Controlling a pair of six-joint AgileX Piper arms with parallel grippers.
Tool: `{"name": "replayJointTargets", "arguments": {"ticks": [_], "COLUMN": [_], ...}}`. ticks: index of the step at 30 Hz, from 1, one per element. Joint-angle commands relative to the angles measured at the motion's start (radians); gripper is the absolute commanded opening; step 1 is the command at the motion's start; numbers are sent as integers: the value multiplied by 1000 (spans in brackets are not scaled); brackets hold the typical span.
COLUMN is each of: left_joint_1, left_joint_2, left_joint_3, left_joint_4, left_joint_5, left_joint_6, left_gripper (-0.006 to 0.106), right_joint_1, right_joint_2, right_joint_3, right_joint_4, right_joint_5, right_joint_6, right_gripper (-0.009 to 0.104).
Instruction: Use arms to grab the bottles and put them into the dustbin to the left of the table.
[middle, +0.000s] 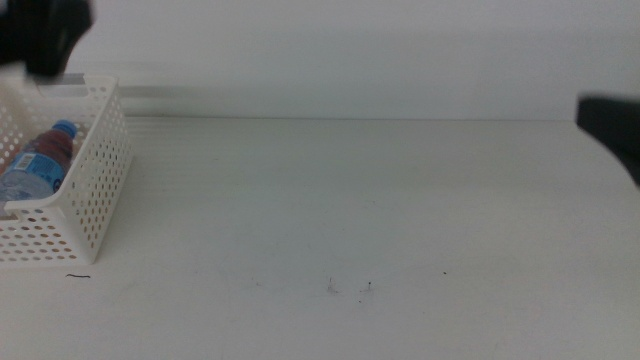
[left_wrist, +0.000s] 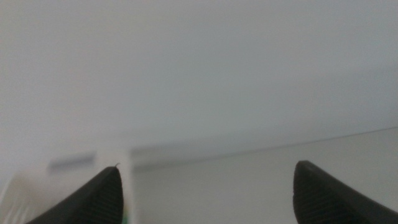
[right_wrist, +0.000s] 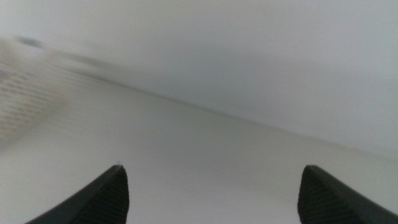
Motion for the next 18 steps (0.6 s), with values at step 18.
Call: {"name": "replayJointTargets", "arguments": {"ticks": [18], "left_joint_1": [117], "left_joint_2": [-843], "left_joint_3": [898], "left_joint_4": [-31], "left_joint_5": [-190], "left_joint_6": [-6], "left_gripper": [94], "right_joint_1": [-305], "right_joint_2": [-746], "right_joint_3": [789], "right_joint_4": [-238], "right_joint_5": [-266], "right_joint_6": [-7], "right_gripper": [86]}}
